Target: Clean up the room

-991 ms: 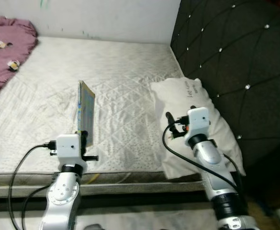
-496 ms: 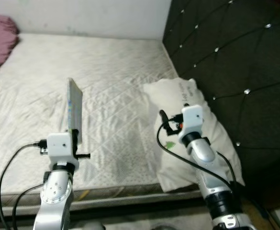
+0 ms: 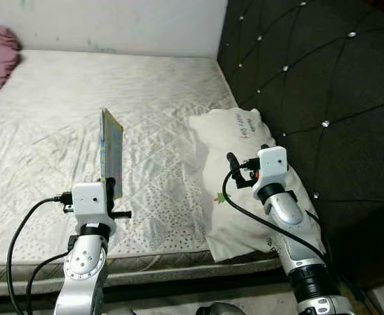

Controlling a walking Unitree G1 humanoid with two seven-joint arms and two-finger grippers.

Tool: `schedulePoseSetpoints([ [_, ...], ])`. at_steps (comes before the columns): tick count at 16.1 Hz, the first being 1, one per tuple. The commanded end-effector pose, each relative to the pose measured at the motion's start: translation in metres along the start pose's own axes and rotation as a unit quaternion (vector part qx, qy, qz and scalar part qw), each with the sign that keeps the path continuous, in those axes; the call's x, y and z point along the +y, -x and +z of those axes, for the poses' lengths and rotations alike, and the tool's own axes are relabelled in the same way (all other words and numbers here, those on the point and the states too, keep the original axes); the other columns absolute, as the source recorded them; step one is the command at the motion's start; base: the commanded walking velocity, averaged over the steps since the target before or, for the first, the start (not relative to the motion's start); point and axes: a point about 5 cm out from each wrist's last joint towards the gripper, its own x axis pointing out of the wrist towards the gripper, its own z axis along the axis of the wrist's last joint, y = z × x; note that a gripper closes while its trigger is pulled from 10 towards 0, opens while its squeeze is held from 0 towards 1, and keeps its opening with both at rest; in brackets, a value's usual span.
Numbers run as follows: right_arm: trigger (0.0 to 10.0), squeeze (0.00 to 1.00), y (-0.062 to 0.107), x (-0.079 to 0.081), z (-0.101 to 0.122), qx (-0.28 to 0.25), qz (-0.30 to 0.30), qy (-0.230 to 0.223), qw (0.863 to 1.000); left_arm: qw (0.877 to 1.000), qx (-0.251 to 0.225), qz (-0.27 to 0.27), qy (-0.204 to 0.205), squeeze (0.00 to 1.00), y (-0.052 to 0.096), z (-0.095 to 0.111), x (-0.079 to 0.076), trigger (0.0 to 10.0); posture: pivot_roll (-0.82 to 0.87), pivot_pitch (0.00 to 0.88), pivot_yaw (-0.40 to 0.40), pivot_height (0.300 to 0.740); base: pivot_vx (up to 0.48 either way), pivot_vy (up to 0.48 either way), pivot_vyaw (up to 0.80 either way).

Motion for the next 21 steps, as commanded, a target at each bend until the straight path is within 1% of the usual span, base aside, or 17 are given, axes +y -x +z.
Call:
schedulePoseSetpoints([
  [1, 10.0, 0.00, 0.002, -0.006, 0.006, -0.017, -0.011, -0.004, 1.000, 1.000, -0.024, -0.002, 0.002, 0.00, -0.002, 0.011, -0.002, 10.0, 0.01, 0.000, -0.078, 0.740, 0.000, 0.000, 0.00],
  [2, 10.0, 0.00, 0.002, -0.007, 0.008, -0.018, -0.015, -0.004, 1.000, 1.000, -0.024, -0.004, -0.002, 0.00, -0.002, 0.011, -0.003, 10.0, 0.01, 0.000, -0.079, 0.740, 0.000, 0.000, 0.00],
  [4, 10.0, 0.00, 0.004, -0.009, 0.010, -0.017, -0.022, -0.024, 0.999, 1.000, -0.018, 0.007, 0.013, 0.00, -0.002, 0.009, -0.001, 10.0, 0.01, 0.000, -0.079, 0.740, 0.000, 0.000, 0.00],
  [5, 10.0, 0.00, 0.008, -0.008, 0.012, -0.017, -0.021, -0.036, 0.999, 0.999, -0.017, 0.029, 0.011, 0.00, -0.001, 0.008, 0.005, 10.0, 0.01, 0.000, -0.079, 0.740, 0.000, 0.000, 0.00],
  [7, 10.0, 0.00, 0.017, -0.008, 0.008, -0.013, -0.012, -0.028, 0.999, 0.999, -0.022, 0.035, -0.009, 0.00, 0.002, 0.008, 0.010, 10.0, 0.01, 0.000, -0.073, 0.740, 0.000, 0.000, 0.00],
  [8, 10.0, 0.00, 0.024, -0.013, 0.004, -0.005, -0.016, -0.027, 1.000, 0.999, -0.018, 0.041, -0.021, 0.00, 0.007, 0.006, 0.015, 10.0, 0.02, 0.000, -0.068, 0.740, 0.000, 0.000, 0.00],
  [10, 10.0, 0.00, 0.029, -0.016, 0.003, 0.000, -0.021, -0.027, 0.999, 0.999, -0.017, 0.040, -0.026, 0.00, 0.011, 0.004, 0.018, 10.0, 0.02, 0.000, -0.063, 0.740, 0.000, 0.000, 0.00],
  [12, 10.0, 0.00, 0.038, -0.018, -0.002, 0.018, -0.025, -0.024, 0.999, 0.998, -0.016, 0.037, -0.038, 0.00, 0.015, 0.002, 0.019, 10.0, 0.02, 0.000, -0.064, 0.740, 0.000, 0.000, 0.00],
  [13, 10.0, 0.00, 0.043, -0.020, -0.007, 0.028, -0.031, -0.026, 0.999, 0.999, -0.015, 0.037, -0.036, 0.00, 0.017, 0.001, 0.020, 10.0, 0.03, 0.000, -0.065, 0.740, 0.000, 0.000, 0.00],
  [14, 10.0, 0.00, 0.050, -0.023, -0.012, 0.039, -0.039, -0.019, 0.998, 0.999, -0.016, 0.036, -0.037, 0.00, 0.020, -0.001, 0.022, 10.0, 0.03, 0.000, -0.069, 0.740, 0.000, 0.000, 0.00],
  [16, 10.0, 0.00, 0.054, -0.024, -0.019, 0.048, -0.045, 0.011, 0.998, 0.998, -0.020, 0.033, -0.050, 0.00, 0.020, -0.003, 0.021, 10.0, 0.03, 0.000, -0.073, 0.740, 0.000, 0.000, 0.00],
  [17, 10.0, 0.00, 0.053, -0.024, -0.027, 0.061, -0.046, 0.029, 0.997, 0.996, -0.028, 0.035, -0.077, 0.00, 0.015, -0.002, 0.019, 10.0, 0.04, 0.000, -0.074, 0.740, 0.000, 0.000, 0.00],
  [19, 10.0, 0.00, 0.049, -0.028, -0.032, 0.072, -0.062, 0.028, 0.995, 0.994, -0.063, 0.030, -0.085, 0.00, 0.002, 0.013, 0.017, 10.0, 0.04, 0.000, -0.069, 0.740, 0.000, 0.000, 0.00],
  [20, 10.0, 0.00, 0.051, -0.031, -0.038, 0.092, -0.074, 0.027, 0.993, 0.994, -0.069, 0.031, -0.078, 0.00, -0.006, 0.016, 0.020, 10.0, 0.02, 0.000, -0.052, 0.740, 0.000, 0.000, 0.00],
  [21, 10.0, 0.00, 0.054, -0.030, -0.044, 0.109, -0.080, 0.026, 0.991, 0.994, -0.067, 0.033, -0.079, 0.00, -0.007, 0.014, 0.022, 10.0, 0.00, 0.000, -0.036, 0.740, 0.000, 0.000, 0.00],
])
